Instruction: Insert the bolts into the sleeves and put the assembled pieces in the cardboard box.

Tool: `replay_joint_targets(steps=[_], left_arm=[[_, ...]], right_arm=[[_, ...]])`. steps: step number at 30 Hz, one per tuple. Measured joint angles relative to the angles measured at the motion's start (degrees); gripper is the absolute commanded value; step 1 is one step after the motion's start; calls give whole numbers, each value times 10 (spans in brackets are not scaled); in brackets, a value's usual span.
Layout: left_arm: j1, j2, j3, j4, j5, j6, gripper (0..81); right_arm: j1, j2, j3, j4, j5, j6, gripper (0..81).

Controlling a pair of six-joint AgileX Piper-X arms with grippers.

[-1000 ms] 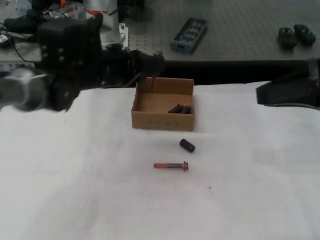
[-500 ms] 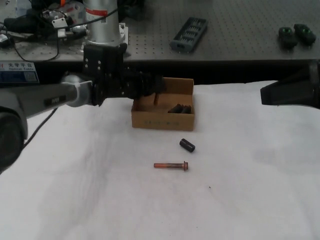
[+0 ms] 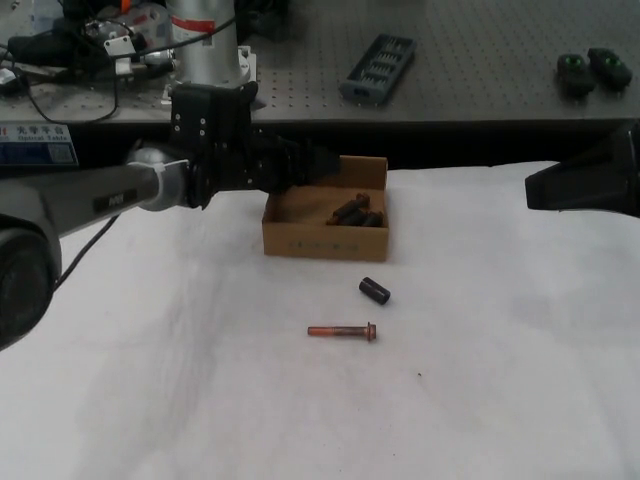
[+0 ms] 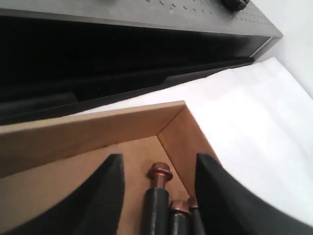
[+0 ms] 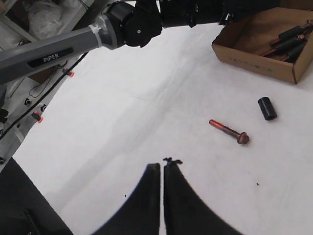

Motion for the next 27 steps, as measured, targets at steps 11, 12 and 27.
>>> replay_joint_targets(steps=[11, 12, 27], left_arm=[[0, -120, -4, 352, 49, 200, 7], [0, -134, -4, 389, 47, 237, 7], [-8, -313, 118, 688, 38, 434, 7]], right_arm=[[0, 0, 0, 0, 0, 0, 29], [0, 0, 0, 0, 0, 0, 29], [0, 0, 0, 0, 0, 0, 29]])
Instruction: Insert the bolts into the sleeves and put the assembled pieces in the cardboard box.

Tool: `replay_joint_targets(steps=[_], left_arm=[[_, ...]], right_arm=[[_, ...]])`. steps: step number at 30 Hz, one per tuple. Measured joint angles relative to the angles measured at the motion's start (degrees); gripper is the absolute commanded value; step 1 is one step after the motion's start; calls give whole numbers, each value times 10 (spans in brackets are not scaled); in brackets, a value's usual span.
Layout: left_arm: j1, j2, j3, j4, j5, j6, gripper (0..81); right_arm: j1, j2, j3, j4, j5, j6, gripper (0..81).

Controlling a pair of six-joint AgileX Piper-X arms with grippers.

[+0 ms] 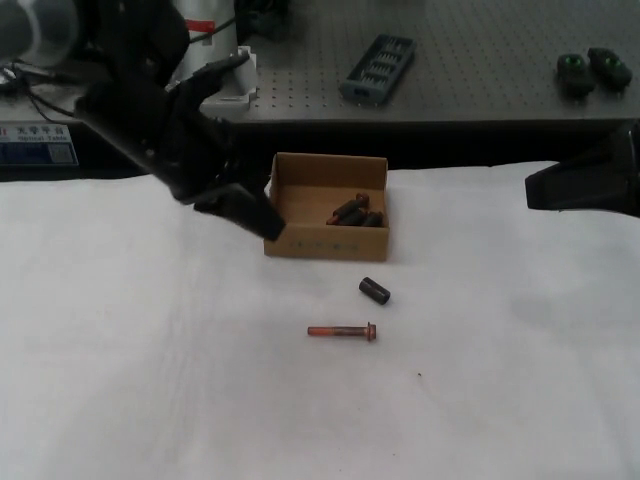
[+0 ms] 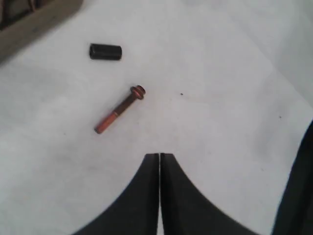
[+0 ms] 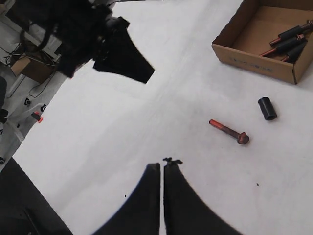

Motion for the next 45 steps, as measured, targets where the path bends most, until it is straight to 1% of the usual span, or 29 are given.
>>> replay_joint_targets(steps=[4, 5, 7, 9, 11, 16, 20, 22, 23, 25, 27, 28, 29, 31, 32, 33, 39, 41, 42, 44, 45], left_arm=[[-10, -83, 98, 10, -4, 2, 7], [-18, -130, 151, 12, -7, 2, 7], [-24, -179, 213, 12, -19, 3, 7], [-27, -203, 243, 9, -30, 3, 7], [-30, -250, 297, 1, -32, -1, 7], [-30, -382, 414, -35, -35, -61, 7], [-30, -473, 474, -59, -40, -115, 7], [-30, -510, 491, -69, -42, -136, 7], [-30, -529, 498, -72, -45, -147, 7], [-30, -545, 503, -76, -50, -157, 7], [-30, -560, 506, -79, -58, -167, 7], [-30, -570, 507, -82, -63, -177, 7], [-30, -581, 508, -88, -69, -191, 7], [-30, -609, 508, -105, -78, -219, 7], [-30, -623, 508, -137, -83, -250, 7], [-30, -629, 508, -146, -83, -255, 7], [-30, -646, 508, -171, -83, -259, 7], [-30, -646, 508, -173, -83, -259, 7], [-30, -646, 508, -173, -83, -259, 7], [-30, -646, 508, -174, -83, -251, 7], [-30, -646, 508, -178, -83, -246, 7]], right_arm=[[0, 0, 0, 0, 0, -1, 29], [0, 0, 0, 0, 0, -1, 29], [0, 0, 0, 0, 0, -1, 29], [0, 0, 0, 1, 0, -1, 29], [0, 0, 0, 1, 4, -1, 29], [0, 0, 0, 1, 34, -1, 29], [0, 0, 0, 1, 42, -1, 29], [0, 4, 0, 1, 53, -1, 21], [0, 8, 0, 1, 61, -1, 2], [6, 21, 0, 1, 81, -8, 101], [16, 40, 0, 1, 104, -22, 242], [23, 53, 0, 1, 115, -28, 295], [31, 66, -2, 3, 121, -32, 310], [55, 113, -12, 4, 132, -48, 296], [64, 131, -19, 4, 140, -58, 286], [73, 146, -25, 4, 150, -71, 278], [117, 258, -104, 9, 235, -148, 276], [127, 301, -141, 12, 258, -170, 276], [136, 344, -175, 13, 278, -195, 276], [142, 386, -211, 15, 305, -219, 276], [142, 386, -214, 15, 307, -219, 276]])
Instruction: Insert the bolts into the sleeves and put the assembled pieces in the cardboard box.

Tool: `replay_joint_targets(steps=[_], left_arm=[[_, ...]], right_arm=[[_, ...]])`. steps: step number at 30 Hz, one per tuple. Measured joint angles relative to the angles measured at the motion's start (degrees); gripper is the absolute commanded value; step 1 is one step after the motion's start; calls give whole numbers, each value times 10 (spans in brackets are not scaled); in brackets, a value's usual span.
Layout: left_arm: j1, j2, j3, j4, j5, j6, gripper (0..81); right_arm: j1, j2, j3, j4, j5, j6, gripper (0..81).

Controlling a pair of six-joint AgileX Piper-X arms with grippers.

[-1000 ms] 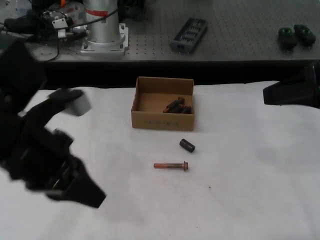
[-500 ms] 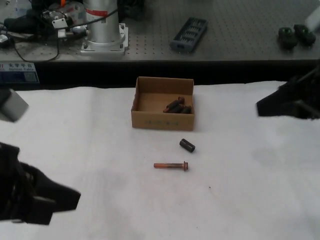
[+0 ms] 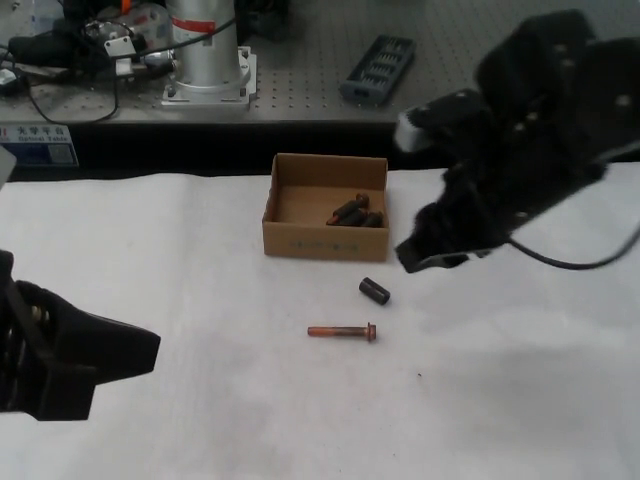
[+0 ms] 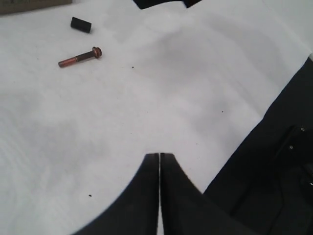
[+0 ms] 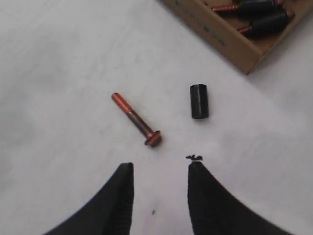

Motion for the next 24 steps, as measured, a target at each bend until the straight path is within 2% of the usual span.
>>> replay_joint_targets(steps=[9, 17, 24], left_arm=[[0, 0, 0, -8, -6, 22, 7], [0, 0, 0, -8, -17, 38, 7], [0, 0, 0, -8, -42, 48, 7]], right_arm=[[4, 139, -126, 36, 31, -46, 276], [4, 208, -161, 47, 33, -51, 276], [4, 208, -164, 47, 35, -53, 276]])
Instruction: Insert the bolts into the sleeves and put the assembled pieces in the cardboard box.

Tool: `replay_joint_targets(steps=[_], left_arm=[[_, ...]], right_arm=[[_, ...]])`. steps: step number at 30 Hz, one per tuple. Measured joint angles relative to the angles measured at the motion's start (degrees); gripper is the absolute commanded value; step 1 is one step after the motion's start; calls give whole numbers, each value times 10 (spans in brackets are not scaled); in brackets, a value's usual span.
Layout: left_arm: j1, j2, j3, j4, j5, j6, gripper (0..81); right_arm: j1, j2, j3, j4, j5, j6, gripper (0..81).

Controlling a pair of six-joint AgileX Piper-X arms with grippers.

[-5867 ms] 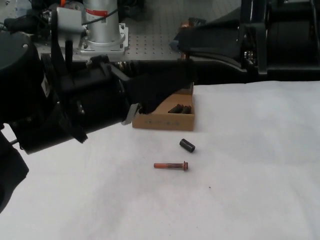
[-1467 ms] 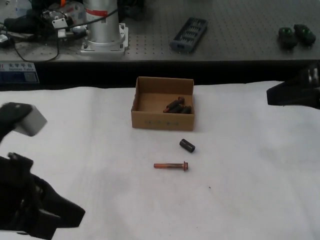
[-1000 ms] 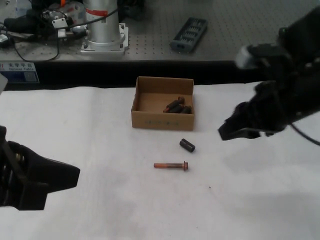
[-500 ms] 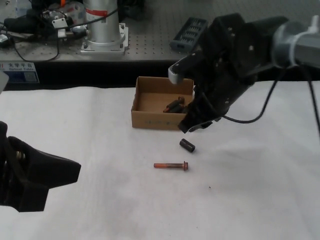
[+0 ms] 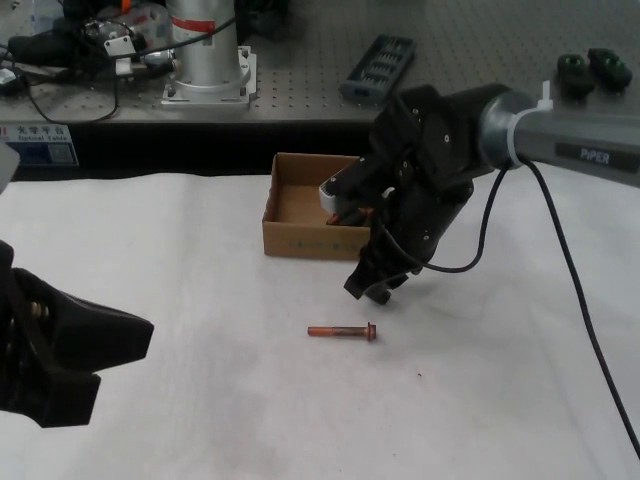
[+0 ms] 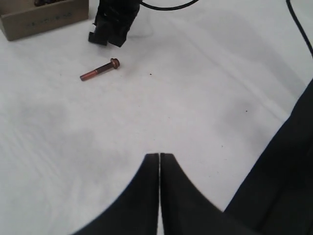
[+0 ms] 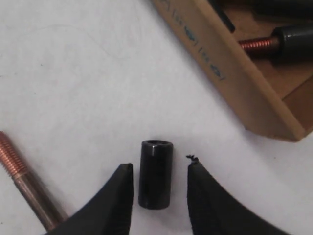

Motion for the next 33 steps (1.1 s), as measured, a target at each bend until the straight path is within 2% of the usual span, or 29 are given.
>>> replay_joint_targets(steps=[28, 30, 33], left_arm=[[0, 0, 33, -21, -18, 0, 7], [0, 0, 33, -21, -18, 0, 7], [0, 0, 33, -21, -18, 0, 7]], right_arm=[[0, 23, 0, 7, 0, 0, 274], [0, 23, 0, 7, 0, 0, 254], [0, 23, 0, 7, 0, 0, 165]])
